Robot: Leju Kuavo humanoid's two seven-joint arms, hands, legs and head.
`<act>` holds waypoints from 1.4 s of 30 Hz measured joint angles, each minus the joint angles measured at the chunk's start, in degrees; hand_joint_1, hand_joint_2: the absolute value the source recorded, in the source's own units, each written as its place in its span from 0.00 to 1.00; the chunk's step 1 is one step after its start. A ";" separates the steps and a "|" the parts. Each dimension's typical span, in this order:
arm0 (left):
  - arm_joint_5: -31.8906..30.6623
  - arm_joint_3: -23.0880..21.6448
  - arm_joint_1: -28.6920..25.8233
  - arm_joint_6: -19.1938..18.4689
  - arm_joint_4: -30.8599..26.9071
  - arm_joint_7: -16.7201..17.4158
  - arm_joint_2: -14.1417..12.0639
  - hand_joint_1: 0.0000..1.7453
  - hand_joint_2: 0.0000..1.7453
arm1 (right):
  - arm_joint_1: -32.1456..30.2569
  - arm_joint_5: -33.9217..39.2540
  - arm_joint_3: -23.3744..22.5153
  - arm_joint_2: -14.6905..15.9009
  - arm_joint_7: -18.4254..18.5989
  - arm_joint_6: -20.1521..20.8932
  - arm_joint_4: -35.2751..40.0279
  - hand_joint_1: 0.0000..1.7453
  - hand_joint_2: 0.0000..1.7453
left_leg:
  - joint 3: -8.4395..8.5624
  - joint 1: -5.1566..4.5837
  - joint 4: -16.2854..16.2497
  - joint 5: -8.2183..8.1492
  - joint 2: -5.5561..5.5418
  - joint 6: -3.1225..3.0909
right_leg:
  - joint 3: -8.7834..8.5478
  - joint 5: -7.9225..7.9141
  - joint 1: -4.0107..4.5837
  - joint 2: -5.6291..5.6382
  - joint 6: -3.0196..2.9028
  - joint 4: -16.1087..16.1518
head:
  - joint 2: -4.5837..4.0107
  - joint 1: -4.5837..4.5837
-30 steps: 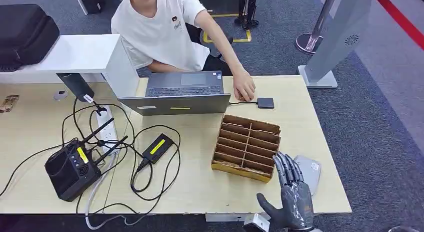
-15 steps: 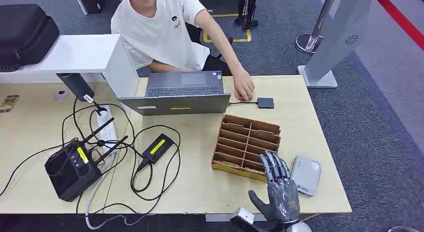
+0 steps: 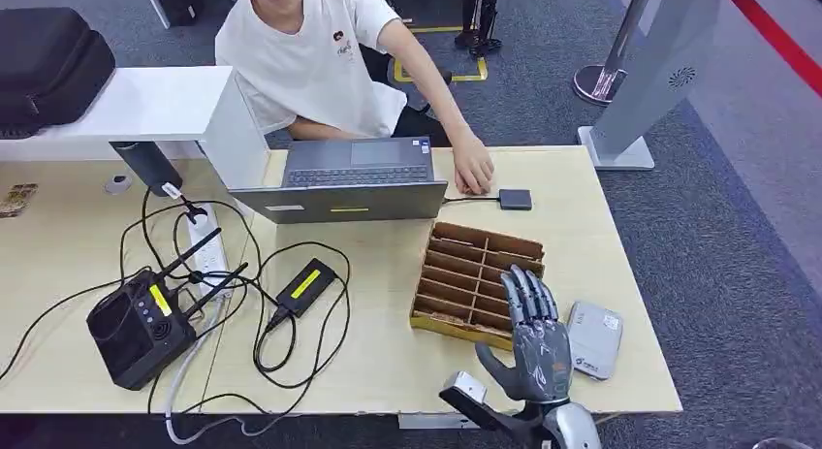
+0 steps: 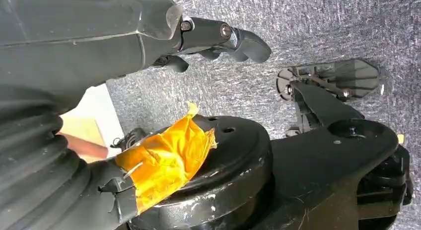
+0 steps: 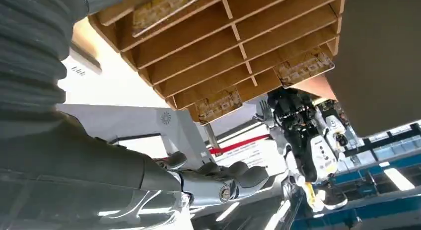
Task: Pass the card to the sensor for recognition and then transmit it.
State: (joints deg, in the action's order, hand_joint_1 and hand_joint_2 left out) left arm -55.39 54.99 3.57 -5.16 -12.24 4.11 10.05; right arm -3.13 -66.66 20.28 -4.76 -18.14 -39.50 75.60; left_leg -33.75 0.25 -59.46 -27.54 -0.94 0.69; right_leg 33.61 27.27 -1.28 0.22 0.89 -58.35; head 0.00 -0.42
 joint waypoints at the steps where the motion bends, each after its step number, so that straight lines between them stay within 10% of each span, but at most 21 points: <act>1: 0.00 0.00 0.00 0.00 0.00 0.00 -0.02 0.00 1.00 | 0.09 0.04 0.00 -0.02 0.16 0.00 -0.07 0.00 1.00 | 0.00 0.00 0.00 0.00 0.00 0.00 | 0.00 0.00 0.00 0.00 0.00 0.00 | 0.00 0.00; 42: -0.74 0.00 0.01 0.00 0.00 -0.09 0.00 0.00 1.00 | -1.25 2.78 -0.31 -0.02 2.36 0.00 -6.10 0.00 1.00 | 0.00 0.00 0.00 0.00 0.00 0.00 | 0.00 0.00 0.00 0.00 0.00 0.00 | 0.00 -0.02</act>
State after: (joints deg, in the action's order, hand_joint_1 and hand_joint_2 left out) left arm -56.13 54.99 3.58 -5.16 -12.24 4.02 10.05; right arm -4.37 -63.89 19.98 -4.79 -15.78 -39.50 69.50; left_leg -33.76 0.25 -59.46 -27.55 -0.94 0.69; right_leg 33.62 27.28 -1.28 0.22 0.89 -58.34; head 0.00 -0.44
